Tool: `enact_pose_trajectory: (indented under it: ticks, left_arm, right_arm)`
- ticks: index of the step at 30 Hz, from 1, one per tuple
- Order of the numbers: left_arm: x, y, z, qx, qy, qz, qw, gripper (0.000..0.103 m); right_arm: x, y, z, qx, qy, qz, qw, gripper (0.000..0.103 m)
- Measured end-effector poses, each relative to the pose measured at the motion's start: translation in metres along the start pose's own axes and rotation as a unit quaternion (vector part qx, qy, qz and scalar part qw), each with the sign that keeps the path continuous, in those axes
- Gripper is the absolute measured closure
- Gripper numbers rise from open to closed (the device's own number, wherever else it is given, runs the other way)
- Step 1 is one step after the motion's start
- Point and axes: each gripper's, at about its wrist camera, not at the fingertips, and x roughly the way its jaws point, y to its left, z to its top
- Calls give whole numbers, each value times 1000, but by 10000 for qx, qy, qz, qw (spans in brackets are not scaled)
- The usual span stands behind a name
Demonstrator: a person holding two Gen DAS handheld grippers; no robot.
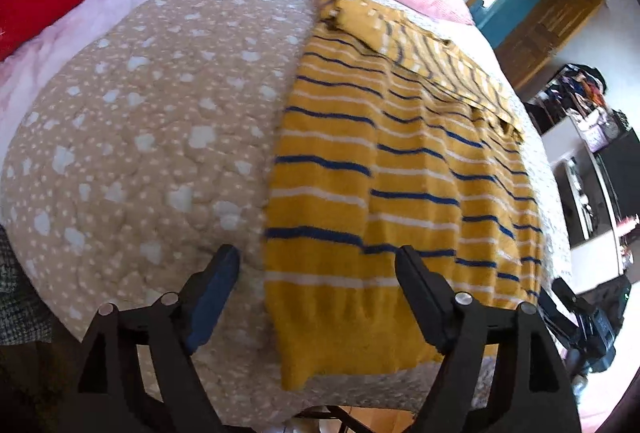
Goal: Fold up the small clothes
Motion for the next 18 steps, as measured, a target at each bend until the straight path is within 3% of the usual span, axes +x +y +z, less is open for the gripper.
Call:
enact_pose_trajectory:
  ticks: [3, 5, 7, 14, 18]
  left_arm:
    - [-2, 1, -1, -102, 91, -456, 9989, 32]
    - [-4, 7, 1, -336, 128, -747, 9966, 53]
    - [-3, 17, 1, -612, 220, -1079, 9920, 59]
    - [6, 30, -4, -1023, 408, -1700, 9793, 58]
    - [9, 27, -7, -927, 406, -1797, 9785, 49]
  right_arm:
    - [9, 2, 0, 33, 133, 410, 9991, 40]
    - [28, 14, -3, -2, 339, 678, 9971, 40]
    - [39, 20, -4, 5, 454, 896, 9949, 40]
    - [49, 19, -18, 372, 568, 1653, 9839, 40]
    - [47, 11, -25, 633, 623, 1872, 9783, 42]
